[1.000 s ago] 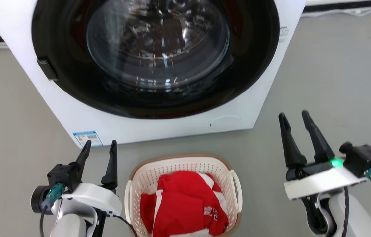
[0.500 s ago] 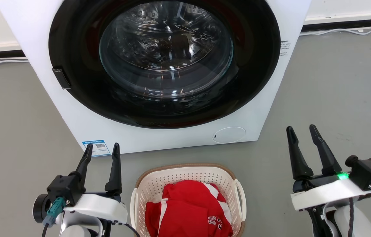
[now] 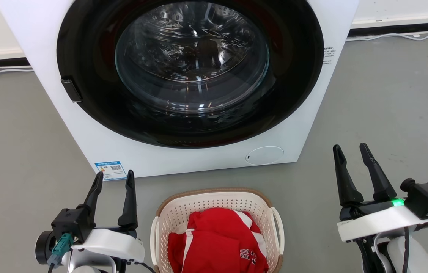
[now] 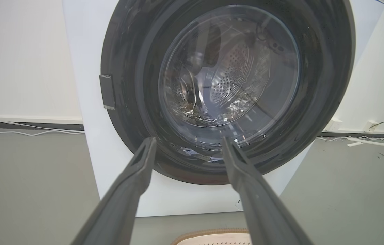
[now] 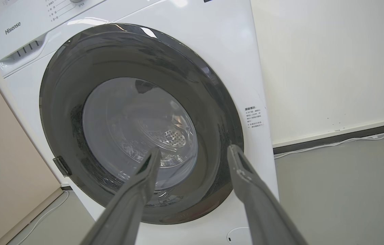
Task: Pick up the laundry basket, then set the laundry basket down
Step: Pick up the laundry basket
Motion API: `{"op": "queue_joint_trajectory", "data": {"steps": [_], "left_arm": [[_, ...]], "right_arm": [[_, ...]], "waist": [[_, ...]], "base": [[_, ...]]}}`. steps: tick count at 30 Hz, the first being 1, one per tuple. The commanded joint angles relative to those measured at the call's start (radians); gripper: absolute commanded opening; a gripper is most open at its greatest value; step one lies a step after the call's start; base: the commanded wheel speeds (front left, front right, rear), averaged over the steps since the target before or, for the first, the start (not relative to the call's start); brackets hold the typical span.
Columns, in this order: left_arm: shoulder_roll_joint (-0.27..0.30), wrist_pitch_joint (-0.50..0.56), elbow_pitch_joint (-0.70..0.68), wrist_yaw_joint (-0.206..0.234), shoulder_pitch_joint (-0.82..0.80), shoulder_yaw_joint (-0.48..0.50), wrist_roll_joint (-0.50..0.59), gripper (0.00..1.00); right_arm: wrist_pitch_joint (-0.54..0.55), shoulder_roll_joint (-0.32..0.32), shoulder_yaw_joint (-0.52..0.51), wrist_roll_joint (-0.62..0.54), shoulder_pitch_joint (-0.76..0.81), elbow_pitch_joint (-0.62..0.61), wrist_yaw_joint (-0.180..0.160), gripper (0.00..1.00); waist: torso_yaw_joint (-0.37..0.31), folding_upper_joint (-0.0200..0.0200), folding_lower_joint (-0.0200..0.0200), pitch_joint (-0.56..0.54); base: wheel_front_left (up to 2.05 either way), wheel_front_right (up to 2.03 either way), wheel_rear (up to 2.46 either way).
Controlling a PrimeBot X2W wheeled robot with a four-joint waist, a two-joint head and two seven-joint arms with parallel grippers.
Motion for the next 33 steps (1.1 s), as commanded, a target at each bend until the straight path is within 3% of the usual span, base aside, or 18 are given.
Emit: {"op": "queue_joint_trajectory", "data": {"steps": [1,22,33], "left_arm": [[0.010,-0.006,-0.025,0.009,-0.019,0.026,-0.013,1.00],[0.010,-0.006,-0.045,0.025,-0.041,0.024,-0.009,1.00],[0.010,-0.006,-0.067,0.041,-0.060,0.010,-0.017,1.00]], "right_arm": [[-0.006,-0.008,0.023,-0.006,-0.005,-0.026,0.007,1.00],[-0.006,-0.004,0.009,-0.003,-0.008,-0.026,0.007,1.00],[-0.006,-0.003,0.002,0.006,-0.021,-0.010,0.007,1.00]], "waist": [[-0.001,0.0000,0.0000,0.000],[0.002,0.0000,0.0000,0.029],[0.006,0.0000,0.0000,0.098]], "base": [[0.00,0.00,0.00],[0.00,0.00,0.00],[0.00,0.00,0.00]]}}
